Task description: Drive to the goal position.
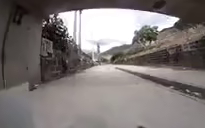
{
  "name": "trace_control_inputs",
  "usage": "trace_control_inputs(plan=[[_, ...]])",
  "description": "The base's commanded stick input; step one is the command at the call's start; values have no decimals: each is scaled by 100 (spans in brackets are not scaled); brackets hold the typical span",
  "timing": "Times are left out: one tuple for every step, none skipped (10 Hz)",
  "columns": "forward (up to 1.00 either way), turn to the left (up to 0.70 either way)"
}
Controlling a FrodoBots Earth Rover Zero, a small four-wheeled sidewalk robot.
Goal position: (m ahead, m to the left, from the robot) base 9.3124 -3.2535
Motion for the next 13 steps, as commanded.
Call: trace_control_inputs(plan=[[100,0],[100,0],[100,0],[100,0],[100,0],[100,0],[100,0],[100,0],[100,0],[100,0],[100,0],[100,0],[100,0]])
